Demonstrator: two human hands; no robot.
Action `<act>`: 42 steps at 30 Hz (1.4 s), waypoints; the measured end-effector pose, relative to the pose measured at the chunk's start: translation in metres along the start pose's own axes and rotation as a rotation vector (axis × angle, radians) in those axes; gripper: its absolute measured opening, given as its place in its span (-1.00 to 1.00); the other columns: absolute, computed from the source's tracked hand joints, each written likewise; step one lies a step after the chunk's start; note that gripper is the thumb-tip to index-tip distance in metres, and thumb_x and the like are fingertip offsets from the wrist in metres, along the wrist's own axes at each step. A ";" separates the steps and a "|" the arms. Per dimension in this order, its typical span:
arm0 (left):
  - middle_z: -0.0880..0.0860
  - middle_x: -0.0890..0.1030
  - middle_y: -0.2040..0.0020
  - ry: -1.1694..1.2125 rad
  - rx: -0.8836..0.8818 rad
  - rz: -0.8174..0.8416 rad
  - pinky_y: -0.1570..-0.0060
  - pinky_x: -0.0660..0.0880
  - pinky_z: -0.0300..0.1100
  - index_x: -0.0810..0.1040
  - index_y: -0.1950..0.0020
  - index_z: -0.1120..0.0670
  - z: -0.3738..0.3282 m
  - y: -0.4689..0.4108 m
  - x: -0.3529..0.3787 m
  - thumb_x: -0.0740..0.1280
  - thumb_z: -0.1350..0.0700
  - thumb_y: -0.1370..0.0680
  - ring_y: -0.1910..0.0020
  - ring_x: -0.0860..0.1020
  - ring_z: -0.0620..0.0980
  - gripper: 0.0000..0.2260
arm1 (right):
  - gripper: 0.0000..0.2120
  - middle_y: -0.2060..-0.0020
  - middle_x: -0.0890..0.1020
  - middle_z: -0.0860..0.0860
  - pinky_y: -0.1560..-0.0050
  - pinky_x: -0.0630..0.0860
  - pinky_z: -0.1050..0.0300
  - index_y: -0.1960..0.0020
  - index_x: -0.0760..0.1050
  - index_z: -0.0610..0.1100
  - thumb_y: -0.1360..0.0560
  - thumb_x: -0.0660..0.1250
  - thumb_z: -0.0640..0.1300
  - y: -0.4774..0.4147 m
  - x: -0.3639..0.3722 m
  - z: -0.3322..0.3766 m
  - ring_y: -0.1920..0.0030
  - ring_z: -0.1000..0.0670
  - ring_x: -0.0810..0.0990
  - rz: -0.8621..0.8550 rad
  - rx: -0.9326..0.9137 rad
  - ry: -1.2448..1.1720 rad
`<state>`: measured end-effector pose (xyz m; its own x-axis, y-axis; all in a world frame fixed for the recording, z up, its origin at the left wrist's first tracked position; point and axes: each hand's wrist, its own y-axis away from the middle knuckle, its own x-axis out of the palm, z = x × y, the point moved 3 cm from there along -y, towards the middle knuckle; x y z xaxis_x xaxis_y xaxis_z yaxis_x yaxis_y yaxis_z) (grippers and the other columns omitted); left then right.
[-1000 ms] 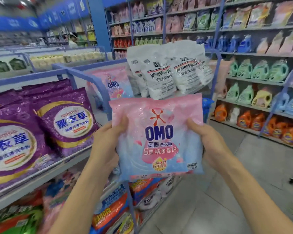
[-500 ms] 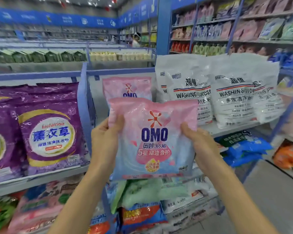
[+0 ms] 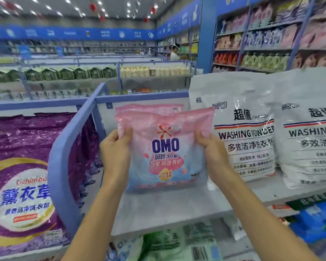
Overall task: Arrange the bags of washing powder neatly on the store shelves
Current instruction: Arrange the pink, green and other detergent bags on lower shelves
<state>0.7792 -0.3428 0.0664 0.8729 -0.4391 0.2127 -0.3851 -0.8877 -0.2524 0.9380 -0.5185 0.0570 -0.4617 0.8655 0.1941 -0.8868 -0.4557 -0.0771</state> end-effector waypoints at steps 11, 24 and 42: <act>-0.05 0.66 0.10 -0.170 -0.086 -0.055 0.13 0.52 -0.16 0.57 0.00 0.03 0.055 -0.032 0.000 0.45 -0.02 -0.56 0.17 0.62 -0.09 -0.85 | -0.69 -0.02 0.74 0.03 -0.15 0.63 -0.09 -0.04 0.62 -0.02 -0.53 0.41 0.21 -0.074 0.016 -0.041 -0.07 -0.06 0.71 0.120 0.011 0.234; -0.09 0.70 0.06 -0.275 -0.144 -0.019 0.30 0.54 -0.38 0.55 -0.11 -0.02 0.080 -0.001 0.002 0.46 0.03 -0.55 0.23 0.68 -0.25 -0.82 | -0.67 -0.01 0.73 0.20 0.05 0.60 0.31 -0.13 0.52 0.06 -0.49 0.52 -0.23 -0.038 0.014 -0.076 -0.03 0.20 0.70 0.317 -0.067 0.215; -0.18 0.57 -0.20 -0.502 0.025 0.064 -0.06 0.55 -0.12 0.36 -0.29 -0.35 0.103 0.021 -0.011 0.67 0.09 -0.26 -0.17 0.58 -0.17 -0.24 | -0.35 -0.21 0.53 0.10 -0.10 0.49 0.07 -0.29 0.26 0.04 -0.38 0.60 -0.09 -0.013 0.011 -0.114 -0.21 0.02 0.54 0.103 -0.127 0.639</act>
<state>0.7919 -0.3422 -0.0382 0.8865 -0.3665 -0.2825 -0.4408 -0.8547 -0.2743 0.9417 -0.4790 -0.0513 -0.4313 0.7896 -0.4364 -0.8153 -0.5483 -0.1863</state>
